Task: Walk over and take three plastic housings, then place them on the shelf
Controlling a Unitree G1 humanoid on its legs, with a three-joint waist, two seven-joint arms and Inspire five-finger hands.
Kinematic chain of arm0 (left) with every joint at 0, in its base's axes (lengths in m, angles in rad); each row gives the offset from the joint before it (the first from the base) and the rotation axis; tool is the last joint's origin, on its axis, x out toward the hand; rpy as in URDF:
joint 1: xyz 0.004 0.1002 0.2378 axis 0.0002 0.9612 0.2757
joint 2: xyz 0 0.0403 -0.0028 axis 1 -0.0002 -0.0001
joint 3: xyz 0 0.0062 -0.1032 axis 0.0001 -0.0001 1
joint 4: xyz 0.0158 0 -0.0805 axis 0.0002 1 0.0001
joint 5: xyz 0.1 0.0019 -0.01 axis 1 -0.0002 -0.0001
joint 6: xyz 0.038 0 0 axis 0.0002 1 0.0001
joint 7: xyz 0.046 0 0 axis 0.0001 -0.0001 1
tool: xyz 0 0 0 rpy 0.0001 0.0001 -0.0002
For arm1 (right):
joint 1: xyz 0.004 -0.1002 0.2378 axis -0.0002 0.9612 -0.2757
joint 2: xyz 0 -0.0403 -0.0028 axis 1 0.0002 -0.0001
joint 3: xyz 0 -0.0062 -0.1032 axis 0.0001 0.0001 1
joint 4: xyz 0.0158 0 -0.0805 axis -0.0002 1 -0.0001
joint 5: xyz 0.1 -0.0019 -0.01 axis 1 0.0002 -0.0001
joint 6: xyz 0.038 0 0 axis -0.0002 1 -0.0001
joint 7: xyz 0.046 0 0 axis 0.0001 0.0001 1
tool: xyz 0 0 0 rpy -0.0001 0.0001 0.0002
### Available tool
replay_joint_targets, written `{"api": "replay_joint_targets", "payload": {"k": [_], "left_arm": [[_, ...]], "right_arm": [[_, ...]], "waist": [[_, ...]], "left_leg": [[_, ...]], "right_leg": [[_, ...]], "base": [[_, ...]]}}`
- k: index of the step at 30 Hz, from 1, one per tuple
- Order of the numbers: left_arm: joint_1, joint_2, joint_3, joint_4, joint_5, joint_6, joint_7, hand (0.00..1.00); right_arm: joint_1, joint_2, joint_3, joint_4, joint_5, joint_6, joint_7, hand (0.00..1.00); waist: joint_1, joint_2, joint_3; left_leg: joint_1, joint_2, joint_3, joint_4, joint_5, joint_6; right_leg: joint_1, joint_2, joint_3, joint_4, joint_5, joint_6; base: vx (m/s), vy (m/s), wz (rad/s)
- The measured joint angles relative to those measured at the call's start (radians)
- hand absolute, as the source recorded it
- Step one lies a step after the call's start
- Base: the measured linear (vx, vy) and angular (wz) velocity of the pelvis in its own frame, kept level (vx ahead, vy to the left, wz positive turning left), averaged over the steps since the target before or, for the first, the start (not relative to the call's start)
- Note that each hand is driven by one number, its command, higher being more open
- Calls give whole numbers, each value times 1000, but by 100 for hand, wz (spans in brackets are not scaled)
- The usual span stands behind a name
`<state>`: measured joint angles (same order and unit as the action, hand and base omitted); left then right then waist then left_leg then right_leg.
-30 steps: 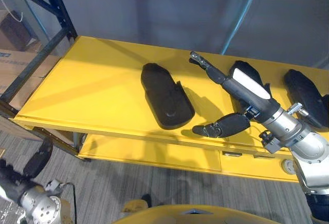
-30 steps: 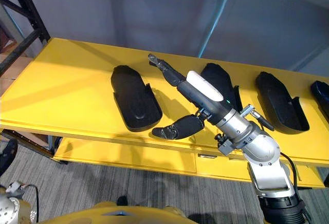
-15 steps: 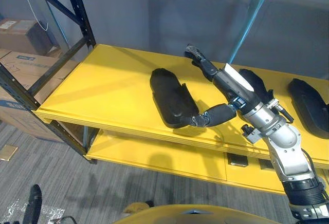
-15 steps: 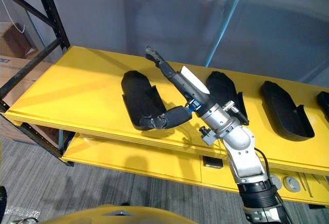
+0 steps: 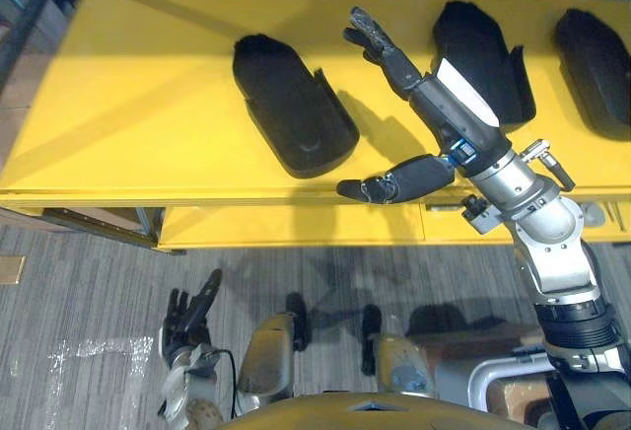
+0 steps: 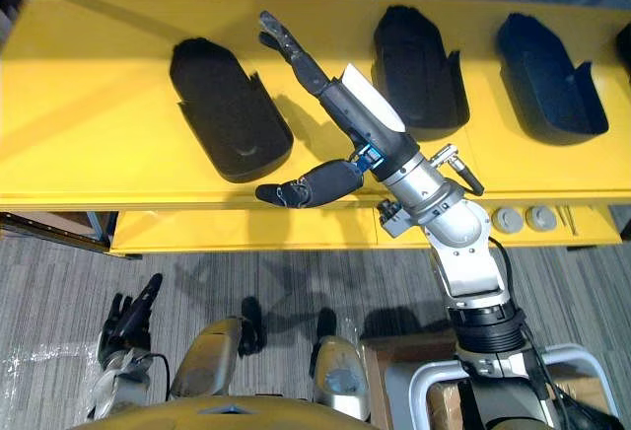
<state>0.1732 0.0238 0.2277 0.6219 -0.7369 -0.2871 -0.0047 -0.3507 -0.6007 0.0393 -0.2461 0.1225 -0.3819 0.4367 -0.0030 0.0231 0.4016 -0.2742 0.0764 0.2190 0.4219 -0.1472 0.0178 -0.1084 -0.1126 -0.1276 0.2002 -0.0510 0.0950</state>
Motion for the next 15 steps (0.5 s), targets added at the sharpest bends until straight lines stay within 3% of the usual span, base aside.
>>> {"api": "replay_joint_targets", "payload": {"k": [3, 9, 15], "left_arm": [[-17, 38, -31, 3, 0, 7, 3, 100], [-17, 74, -37, 63, 1, 20, 16, 100], [-17, 78, -57, 88, 41, 51, 19, 100]], "right_arm": [[-40, -31, 22, -12, 2, 1, 42, 100], [-97, -71, 80, -39, 20, 3, 149, 100], [-170, -63, 142, -64, 50, 11, 163, 100]], "waist": [[2, -5, 36], [13, 0, 44], [29, 12, 54]], "left_leg": [[-5, 7, 5, 12, -6, -1], [-14, 11, -1, 11, -7, -2], [-12, -2, -18, -11, 1, -8]], "right_leg": [[-10, 5, 7, 10, -3, -3], [-15, 9, -2, 11, -7, -9], [-17, 0, -22, 24, -16, -14]], "base": [[-4, 9, -7], [1, -3, 1], [-15, -5, 11]]}}
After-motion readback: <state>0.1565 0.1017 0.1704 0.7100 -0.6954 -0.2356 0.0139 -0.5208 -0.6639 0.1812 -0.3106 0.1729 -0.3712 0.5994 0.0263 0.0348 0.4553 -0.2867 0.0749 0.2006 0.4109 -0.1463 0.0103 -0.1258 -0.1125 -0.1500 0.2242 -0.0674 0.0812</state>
